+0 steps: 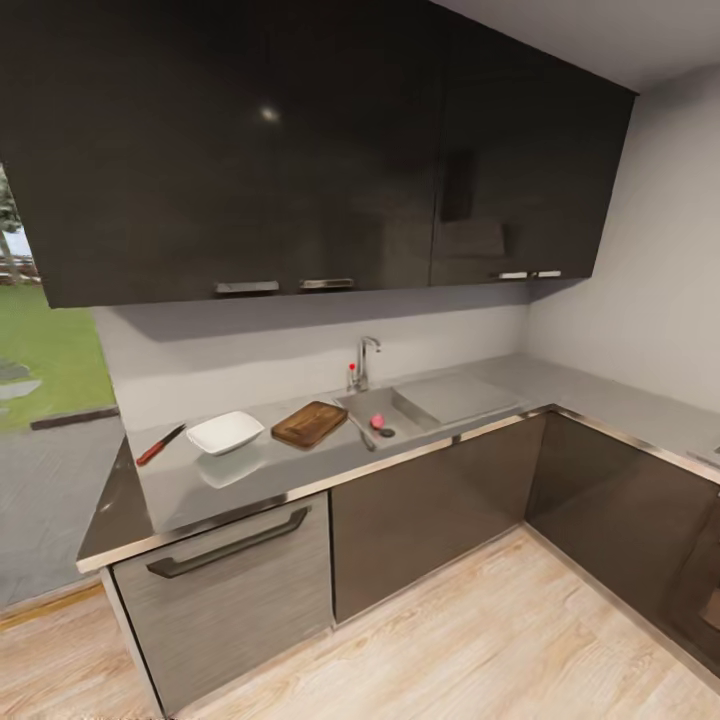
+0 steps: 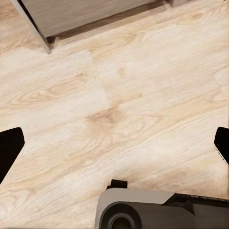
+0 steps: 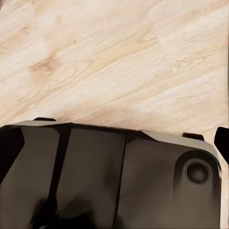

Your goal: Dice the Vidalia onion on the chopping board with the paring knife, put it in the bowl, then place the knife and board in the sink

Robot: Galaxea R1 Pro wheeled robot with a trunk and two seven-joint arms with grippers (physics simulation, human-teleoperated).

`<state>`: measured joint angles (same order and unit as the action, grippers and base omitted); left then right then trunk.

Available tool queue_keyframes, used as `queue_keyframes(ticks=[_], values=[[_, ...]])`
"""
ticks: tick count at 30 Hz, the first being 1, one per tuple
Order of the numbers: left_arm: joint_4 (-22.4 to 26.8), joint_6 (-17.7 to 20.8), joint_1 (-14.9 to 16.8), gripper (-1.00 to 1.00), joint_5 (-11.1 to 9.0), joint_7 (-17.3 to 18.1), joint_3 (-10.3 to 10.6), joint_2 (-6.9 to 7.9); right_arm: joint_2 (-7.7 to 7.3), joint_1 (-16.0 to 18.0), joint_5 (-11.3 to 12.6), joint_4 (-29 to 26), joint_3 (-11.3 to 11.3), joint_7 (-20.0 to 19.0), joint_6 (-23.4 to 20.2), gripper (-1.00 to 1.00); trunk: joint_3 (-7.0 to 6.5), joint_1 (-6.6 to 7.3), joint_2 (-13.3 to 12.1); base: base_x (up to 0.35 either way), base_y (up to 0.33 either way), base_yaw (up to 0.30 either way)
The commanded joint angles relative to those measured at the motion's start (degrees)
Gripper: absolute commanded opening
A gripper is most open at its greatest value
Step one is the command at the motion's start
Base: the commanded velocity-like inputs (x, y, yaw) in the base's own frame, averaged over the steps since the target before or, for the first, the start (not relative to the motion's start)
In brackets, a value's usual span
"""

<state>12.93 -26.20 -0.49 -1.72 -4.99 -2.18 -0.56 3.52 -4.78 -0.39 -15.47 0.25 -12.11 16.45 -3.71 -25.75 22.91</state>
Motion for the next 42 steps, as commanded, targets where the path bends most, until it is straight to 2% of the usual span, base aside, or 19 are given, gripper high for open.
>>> queue_keyframes(ticks=[1,11,30,42], values=[[0.1,-0.1,0.0,1.00,-0.2,0.1,-0.2,-0.02,-0.01,-0.1,0.0,-0.1,0.0,-0.1,0.1,1.00,0.03,-0.04,0.0,0.208,-0.274,0.258],[0.1,-0.1,0.0,1.00,-0.2,0.1,-1.1,0.03,0.14,-0.1,0.0,-0.1,0.1,-0.1,0.1,1.00,0.52,-0.04,0.0,0.203,-0.229,0.258],[0.1,-0.1,0.0,1.00,-0.2,0.1,-1.3,-0.04,0.17,-0.1,-0.1,0.0,0.1,-0.1,0.0,1.00,1.43,-0.04,0.0,0.011,-0.016,0.258],[0.2,-0.1,0.0,1.00,-0.2,0.0,-1.3,-0.05,0.17,-0.1,-0.1,0.0,0.1,-0.1,0.0,1.00,2.01,-0.04,0.0,0.102,-0.275,0.258]])
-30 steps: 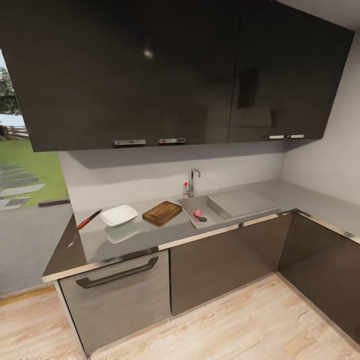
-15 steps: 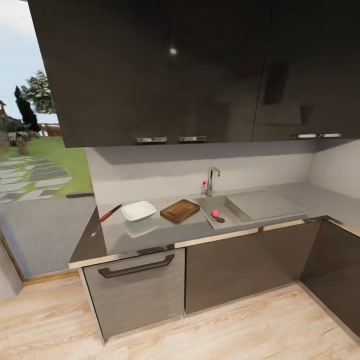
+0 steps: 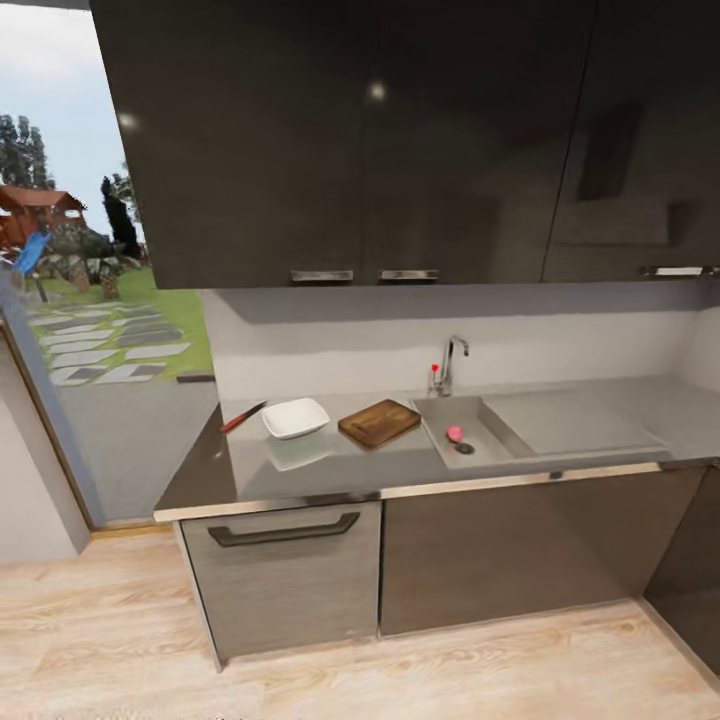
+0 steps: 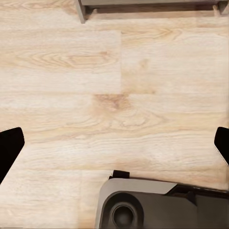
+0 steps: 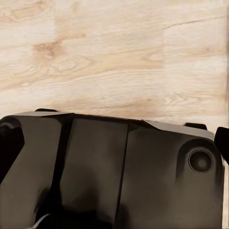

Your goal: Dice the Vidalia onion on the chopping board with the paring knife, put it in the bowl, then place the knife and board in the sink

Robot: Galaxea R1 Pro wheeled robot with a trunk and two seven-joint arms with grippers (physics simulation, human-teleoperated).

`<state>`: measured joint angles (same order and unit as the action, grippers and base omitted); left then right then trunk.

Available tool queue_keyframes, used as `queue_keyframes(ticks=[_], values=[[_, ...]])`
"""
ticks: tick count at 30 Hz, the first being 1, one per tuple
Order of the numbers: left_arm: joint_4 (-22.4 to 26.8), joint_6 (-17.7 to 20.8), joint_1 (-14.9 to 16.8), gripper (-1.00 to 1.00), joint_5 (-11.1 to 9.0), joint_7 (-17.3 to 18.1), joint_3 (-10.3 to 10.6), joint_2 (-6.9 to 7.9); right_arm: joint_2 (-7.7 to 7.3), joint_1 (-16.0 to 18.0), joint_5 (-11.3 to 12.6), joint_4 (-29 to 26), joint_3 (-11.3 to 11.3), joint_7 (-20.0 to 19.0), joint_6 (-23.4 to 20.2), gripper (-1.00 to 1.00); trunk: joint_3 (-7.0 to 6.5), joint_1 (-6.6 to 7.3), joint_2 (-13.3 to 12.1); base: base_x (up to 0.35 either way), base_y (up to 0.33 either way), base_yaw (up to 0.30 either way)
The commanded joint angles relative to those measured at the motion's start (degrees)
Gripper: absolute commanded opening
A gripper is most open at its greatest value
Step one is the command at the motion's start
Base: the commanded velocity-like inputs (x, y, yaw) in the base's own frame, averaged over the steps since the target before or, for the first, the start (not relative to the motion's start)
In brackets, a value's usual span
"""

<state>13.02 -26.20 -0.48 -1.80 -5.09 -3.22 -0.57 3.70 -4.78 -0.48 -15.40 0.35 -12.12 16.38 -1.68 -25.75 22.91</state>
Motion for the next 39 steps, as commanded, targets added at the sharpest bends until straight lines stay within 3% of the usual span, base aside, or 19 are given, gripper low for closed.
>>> queue_keyframes(ticks=[1,11,16,20,31,39], values=[[0.1,-0.1,0.0,1.00,-0.1,0.1,-0.3,-0.04,-0.01,-0.1,0.0,-0.1,0.0,-0.1,0.1,1.00,0.03,-0.03,0.0,0.148,-0.302,0.258],[0.3,-0.1,0.0,1.00,-0.9,0.1,-0.8,-0.04,-0.03,-0.1,0.0,-0.1,0.6,-0.2,0.1,1.00,0.52,-0.03,0.0,0.124,-0.302,0.258],[0.3,-0.1,0.0,1.00,-2.3,0.1,-2.0,-0.04,-0.08,-0.1,0.0,-0.2,4.7,-0.1,0.1,1.00,0.76,-0.03,0.0,0.013,-0.130,0.258],[0.3,-0.1,0.0,1.00,-2.5,0.1,-2.3,-0.02,-0.09,-0.1,0.0,-0.1,6.7,0.0,0.1,1.00,0.94,-0.03,0.0,0.003,-0.026,0.258],[0.2,-0.1,0.0,1.00,-2.6,0.2,-2.3,-0.03,-0.17,-0.1,0.0,-0.2,7.1,-0.1,0.1,1.00,1.39,-0.03,0.0,0.000,-0.001,0.247],[0.2,-0.1,0.0,1.00,-2.6,0.2,-2.3,-0.04,-0.18,-0.1,0.1,-0.2,7.2,-0.3,0.1,1.00,1.43,-0.03,0.0,0.015,-0.047,0.027]])
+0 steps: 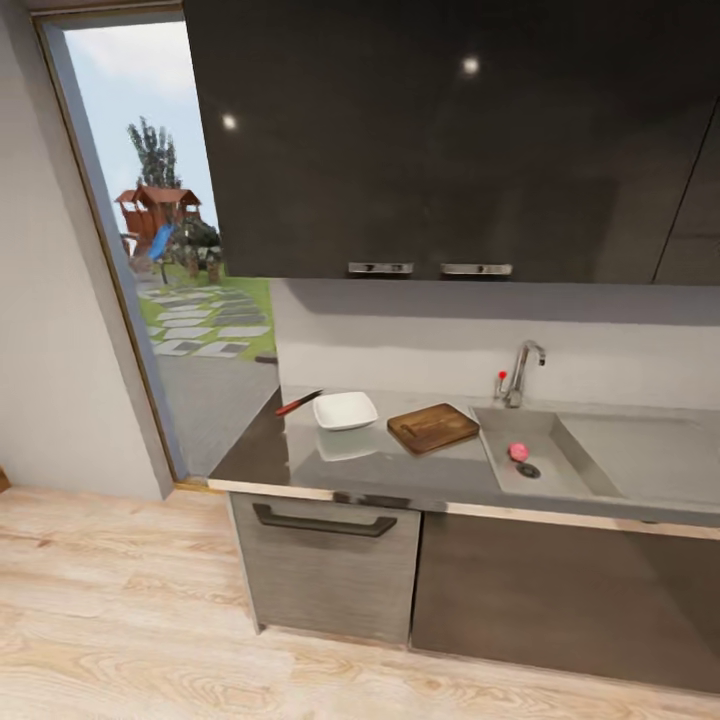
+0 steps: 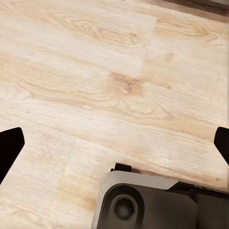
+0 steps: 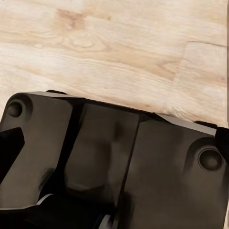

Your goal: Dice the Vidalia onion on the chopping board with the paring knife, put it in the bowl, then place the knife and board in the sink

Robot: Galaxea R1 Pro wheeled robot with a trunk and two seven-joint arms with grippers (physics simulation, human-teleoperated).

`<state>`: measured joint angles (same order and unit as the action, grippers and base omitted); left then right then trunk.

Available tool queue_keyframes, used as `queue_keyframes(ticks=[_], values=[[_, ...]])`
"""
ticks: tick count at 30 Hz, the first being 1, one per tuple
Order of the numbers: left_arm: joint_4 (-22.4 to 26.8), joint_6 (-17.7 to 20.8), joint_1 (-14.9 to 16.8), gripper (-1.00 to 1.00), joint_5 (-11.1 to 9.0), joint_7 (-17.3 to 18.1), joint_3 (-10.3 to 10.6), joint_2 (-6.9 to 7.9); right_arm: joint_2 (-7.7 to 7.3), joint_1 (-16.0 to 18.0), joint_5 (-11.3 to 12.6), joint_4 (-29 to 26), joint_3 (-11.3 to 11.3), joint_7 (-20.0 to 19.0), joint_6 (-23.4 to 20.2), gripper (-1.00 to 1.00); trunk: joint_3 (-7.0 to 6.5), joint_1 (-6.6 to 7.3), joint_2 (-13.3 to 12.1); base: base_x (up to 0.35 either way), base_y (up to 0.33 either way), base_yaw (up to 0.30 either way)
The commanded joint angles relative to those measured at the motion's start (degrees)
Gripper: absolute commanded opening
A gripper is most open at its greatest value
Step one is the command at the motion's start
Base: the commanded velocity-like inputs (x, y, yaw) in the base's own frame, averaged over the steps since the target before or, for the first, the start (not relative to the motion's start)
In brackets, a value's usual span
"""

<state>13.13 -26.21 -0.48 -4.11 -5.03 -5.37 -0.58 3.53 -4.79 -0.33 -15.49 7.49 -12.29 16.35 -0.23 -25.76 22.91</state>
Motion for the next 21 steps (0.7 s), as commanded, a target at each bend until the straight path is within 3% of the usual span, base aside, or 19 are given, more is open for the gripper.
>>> queue_keyframes(ticks=[1,9,15,21], values=[[0.1,-0.1,-0.1,1.00,-0.3,0.1,-0.2,-0.02,-0.01,0.0,0.0,-0.1,0.0,-0.1,0.1,1.00,-0.01,-0.02,0.0,0.071,-0.170,0.005],[0.0,-0.1,-0.1,1.00,-0.3,0.1,-0.2,0.04,-0.08,0.0,-0.1,-0.1,0.1,-0.2,0.1,1.00,-0.01,-0.02,0.0,0.138,-0.186,0.005],[-0.1,-0.1,-0.1,1.00,-0.3,0.1,-0.2,0.04,-0.34,0.0,-0.1,-0.1,0.0,-0.2,0.2,1.00,-0.01,-0.02,0.0,0.066,-0.023,0.001],[-0.1,-0.1,-0.1,1.00,-0.3,0.2,-0.1,0.04,-0.36,0.0,-0.1,-0.1,0.0,-0.3,0.2,1.00,-0.01,-0.02,0.0,0.254,0.029,0.000]])
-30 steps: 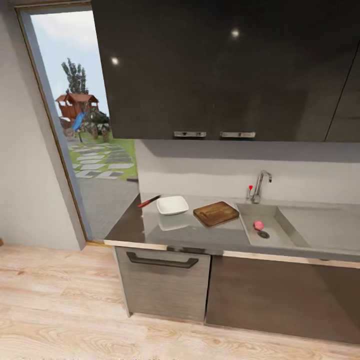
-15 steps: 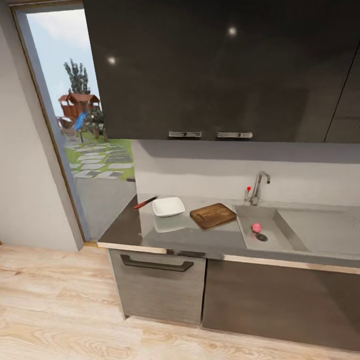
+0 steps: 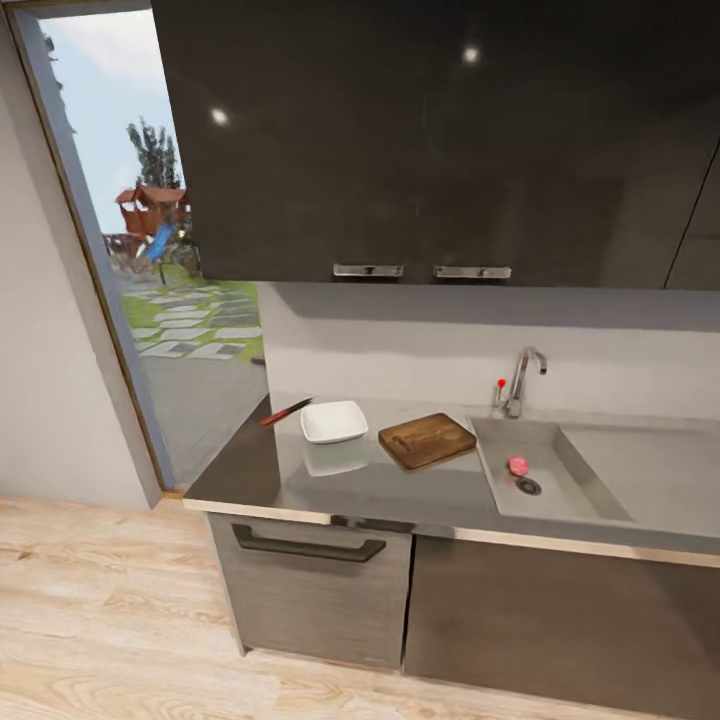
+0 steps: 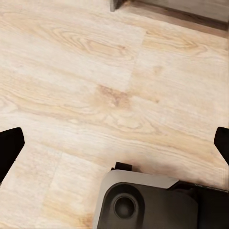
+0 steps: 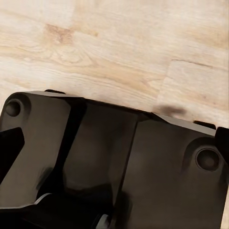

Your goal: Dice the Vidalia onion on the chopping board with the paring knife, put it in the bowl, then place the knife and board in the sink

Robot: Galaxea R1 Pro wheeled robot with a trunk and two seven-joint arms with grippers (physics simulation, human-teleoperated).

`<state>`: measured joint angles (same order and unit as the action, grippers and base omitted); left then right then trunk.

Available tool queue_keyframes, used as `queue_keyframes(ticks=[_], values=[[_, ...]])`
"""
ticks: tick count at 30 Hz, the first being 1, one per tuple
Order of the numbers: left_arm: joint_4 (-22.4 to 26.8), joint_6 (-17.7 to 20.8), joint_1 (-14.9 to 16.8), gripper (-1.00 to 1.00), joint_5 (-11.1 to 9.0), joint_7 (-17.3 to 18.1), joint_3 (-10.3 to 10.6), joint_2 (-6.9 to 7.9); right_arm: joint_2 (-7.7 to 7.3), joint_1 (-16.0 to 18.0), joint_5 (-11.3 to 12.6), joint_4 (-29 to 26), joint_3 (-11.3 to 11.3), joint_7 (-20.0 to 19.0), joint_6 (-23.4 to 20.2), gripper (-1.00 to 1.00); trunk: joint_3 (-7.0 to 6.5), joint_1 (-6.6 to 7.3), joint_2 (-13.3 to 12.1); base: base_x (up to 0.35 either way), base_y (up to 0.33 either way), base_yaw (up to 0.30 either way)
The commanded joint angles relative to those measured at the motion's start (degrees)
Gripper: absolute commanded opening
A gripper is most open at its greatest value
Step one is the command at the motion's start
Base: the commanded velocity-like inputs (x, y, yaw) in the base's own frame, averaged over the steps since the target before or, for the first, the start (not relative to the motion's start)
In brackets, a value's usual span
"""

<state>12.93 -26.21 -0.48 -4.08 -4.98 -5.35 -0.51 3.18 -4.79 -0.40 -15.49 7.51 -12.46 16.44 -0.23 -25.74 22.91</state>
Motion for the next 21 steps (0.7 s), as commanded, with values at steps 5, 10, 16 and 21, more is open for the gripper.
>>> queue_keyframes(ticks=[5,10,16,21], values=[[0.0,-0.1,0.0,1.00,-0.2,0.1,-0.1,-0.05,0.01,0.0,0.0,-0.1,-0.1,0.0,0.1,1.00,-0.02,-0.05,0.0,0.174,0.037,0.000],[0.0,-0.1,0.0,1.00,-0.3,0.1,-0.1,-0.03,0.07,0.0,0.4,-0.1,-0.2,-0.1,0.1,1.00,-0.02,-0.05,0.0,0.020,0.004,-0.017],[0.0,-0.1,0.0,1.00,-0.3,0.2,0.0,-0.04,0.08,0.0,0.5,-0.1,-0.2,-0.1,0.0,1.00,-0.31,-0.05,0.0,0.001,0.000,-0.166],[0.0,-0.1,0.0,1.00,-0.2,0.2,0.0,-0.06,0.08,0.0,0.4,-0.1,-0.2,0.0,0.0,1.00,-0.48,-0.05,0.0,0.000,0.000,-0.103]])
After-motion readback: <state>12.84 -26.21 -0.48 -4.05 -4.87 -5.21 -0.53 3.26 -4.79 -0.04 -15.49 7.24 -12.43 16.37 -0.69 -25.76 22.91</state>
